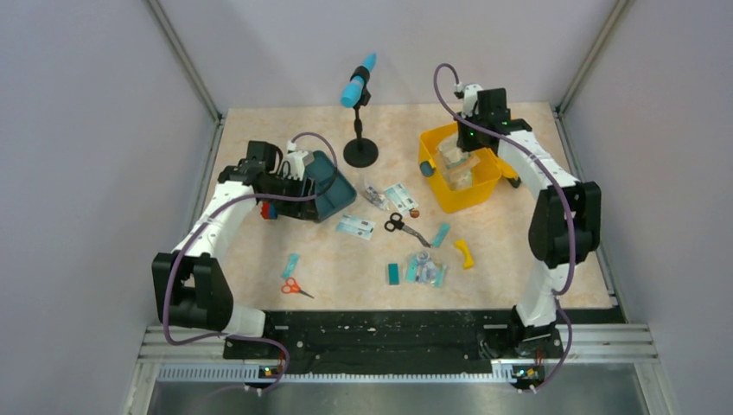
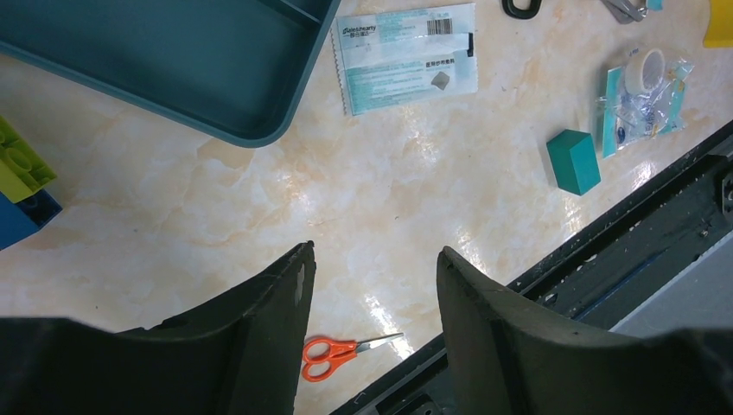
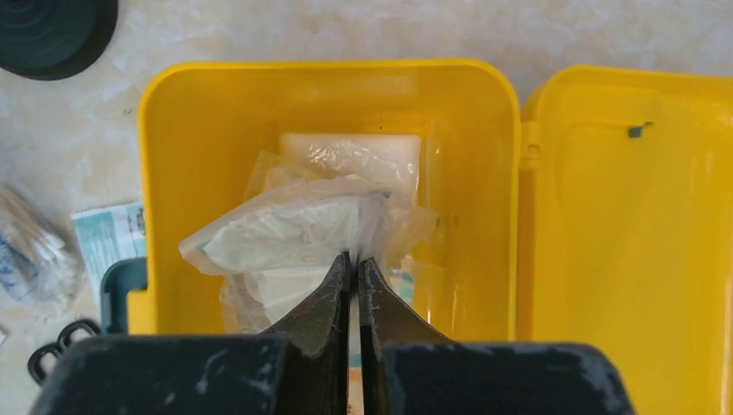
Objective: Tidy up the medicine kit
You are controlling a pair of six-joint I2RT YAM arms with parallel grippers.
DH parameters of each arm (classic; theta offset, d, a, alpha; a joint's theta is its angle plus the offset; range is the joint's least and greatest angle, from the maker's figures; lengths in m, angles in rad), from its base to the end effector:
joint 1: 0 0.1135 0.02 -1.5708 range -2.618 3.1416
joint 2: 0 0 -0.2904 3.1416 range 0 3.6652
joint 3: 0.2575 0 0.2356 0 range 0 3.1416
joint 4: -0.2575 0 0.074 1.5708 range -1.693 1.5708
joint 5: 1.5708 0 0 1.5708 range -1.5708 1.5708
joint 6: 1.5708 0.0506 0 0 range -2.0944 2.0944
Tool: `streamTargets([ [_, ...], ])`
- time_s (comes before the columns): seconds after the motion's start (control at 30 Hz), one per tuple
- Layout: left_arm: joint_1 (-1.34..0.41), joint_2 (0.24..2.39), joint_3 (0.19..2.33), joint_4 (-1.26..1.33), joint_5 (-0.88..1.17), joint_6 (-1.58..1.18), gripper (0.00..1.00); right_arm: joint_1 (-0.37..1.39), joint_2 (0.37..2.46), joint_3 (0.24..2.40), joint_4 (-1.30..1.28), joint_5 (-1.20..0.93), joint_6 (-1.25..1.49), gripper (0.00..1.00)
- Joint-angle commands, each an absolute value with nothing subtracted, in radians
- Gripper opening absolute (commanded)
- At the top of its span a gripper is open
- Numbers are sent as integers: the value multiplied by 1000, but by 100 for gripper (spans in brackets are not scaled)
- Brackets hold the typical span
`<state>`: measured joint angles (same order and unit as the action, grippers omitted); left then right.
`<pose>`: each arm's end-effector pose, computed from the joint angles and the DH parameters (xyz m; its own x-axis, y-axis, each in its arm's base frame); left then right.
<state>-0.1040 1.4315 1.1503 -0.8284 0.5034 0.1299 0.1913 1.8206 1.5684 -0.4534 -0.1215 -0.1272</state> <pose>0.2639 -0.0521 0.2895 -0.8437 0.2022 -0.4972 0.4173 0.8297 -0.3707 0.4131 0.0862 0.3156 -0.5961 -0.2437 -0.7650 -0.3578 0.9336 -0.0186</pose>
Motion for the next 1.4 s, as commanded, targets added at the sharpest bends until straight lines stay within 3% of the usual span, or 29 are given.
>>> streamTargets([
  [0.0,-98,1415,1190,-846,492,155,59,191,1937,1680,-398,-111,-77,0],
  [0.3,-98,1396,1184,-856,475,170,59,190,2122,1792,-380,-65,-66,2],
  [0.43,-98,1391,1178,-850,475,172,59,192,2123,1794,-389,-39,-65,33],
  [0.6,-98,1389,1169,-838,482,169,59,192,2016,1783,-405,-63,-27,46],
  [0.8,-98,1392,1155,-813,496,154,59,197,1857,1744,-406,-178,-7,49],
  [0.97,-98,1394,1153,-804,501,143,59,274,1805,1683,-409,-352,-148,54],
  [1.17,-98,1341,1164,-845,520,194,58,394,1846,1659,-454,-516,-327,55],
  [1.37,-98,1173,1074,-752,459,188,60,501,1990,1736,-497,-492,-373,56],
])
